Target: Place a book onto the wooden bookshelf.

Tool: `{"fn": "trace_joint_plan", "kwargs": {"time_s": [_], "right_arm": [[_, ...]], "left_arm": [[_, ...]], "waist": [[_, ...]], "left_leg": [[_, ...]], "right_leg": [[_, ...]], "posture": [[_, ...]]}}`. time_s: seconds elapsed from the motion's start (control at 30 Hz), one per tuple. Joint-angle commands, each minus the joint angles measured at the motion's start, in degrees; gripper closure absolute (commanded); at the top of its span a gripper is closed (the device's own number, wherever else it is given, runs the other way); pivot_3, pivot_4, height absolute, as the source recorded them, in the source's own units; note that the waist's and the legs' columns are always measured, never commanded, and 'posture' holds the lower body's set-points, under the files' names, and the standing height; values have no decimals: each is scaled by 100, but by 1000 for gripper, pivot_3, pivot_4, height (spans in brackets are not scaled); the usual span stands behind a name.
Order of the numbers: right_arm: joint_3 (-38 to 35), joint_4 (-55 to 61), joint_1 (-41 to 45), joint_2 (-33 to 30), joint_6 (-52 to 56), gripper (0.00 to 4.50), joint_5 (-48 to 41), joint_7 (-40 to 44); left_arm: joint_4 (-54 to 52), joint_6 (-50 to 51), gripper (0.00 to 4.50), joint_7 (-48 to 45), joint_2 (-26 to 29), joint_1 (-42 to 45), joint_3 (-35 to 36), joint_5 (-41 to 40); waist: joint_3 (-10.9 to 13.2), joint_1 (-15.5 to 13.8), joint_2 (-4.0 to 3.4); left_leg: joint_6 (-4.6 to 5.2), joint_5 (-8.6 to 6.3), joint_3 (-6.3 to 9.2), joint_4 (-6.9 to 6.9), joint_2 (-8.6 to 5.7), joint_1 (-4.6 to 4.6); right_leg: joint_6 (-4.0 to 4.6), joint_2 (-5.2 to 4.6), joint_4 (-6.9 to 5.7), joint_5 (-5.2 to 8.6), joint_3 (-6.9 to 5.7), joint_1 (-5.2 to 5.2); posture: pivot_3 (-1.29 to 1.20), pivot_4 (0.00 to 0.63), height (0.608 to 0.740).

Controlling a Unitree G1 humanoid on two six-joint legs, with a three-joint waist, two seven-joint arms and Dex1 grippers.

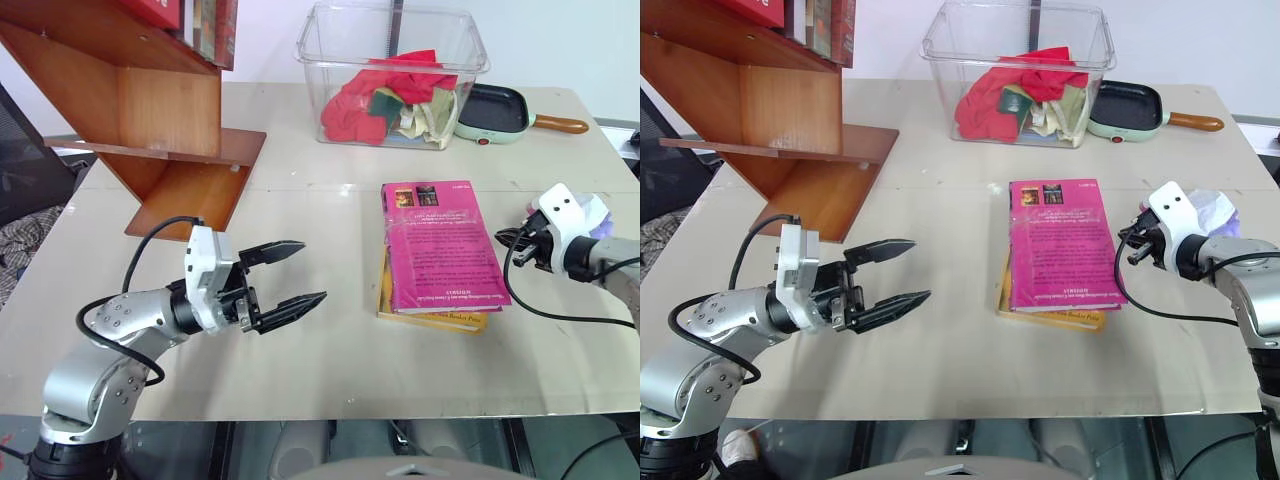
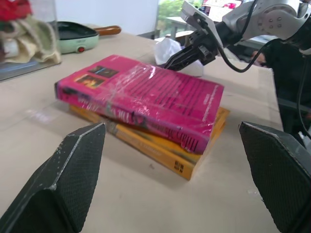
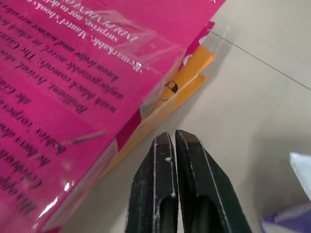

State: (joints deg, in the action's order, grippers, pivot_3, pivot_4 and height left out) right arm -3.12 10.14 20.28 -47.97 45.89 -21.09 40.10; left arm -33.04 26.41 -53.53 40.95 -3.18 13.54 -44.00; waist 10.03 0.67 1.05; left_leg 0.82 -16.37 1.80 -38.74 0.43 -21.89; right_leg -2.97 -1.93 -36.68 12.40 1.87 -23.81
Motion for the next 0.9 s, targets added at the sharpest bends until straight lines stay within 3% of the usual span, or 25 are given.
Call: {"fn": "trace_joint_plan", "kwargs": {"time_s": [0.03,0.73,0.9], "right_arm": [[-1,184,142,14,-32,4467,-57,150],[329,574,118,469,-28,4467,-82,181],[66,498,-81,426,-385,4467,93,79]], "left_arm": [[-314,-94,0,130,72,-167,149,109],[-552,174,0,78,574,-617,956,-288],[-450,170,0,270,492,-550,985,-180]], "waist": [[0,1,0],[1,8,-3],[2,10,-4]], "left_leg": [[0,0,1,1,0,1],[0,0,4,1,-2,3],[-1,0,3,1,-1,3]], "right_leg": [[0,1,-2,0,0,0],[1,3,-3,1,-5,1],[1,3,-3,0,-5,1]], "posture": [[0,150,740],[0,150,740],[0,150,740]]}}
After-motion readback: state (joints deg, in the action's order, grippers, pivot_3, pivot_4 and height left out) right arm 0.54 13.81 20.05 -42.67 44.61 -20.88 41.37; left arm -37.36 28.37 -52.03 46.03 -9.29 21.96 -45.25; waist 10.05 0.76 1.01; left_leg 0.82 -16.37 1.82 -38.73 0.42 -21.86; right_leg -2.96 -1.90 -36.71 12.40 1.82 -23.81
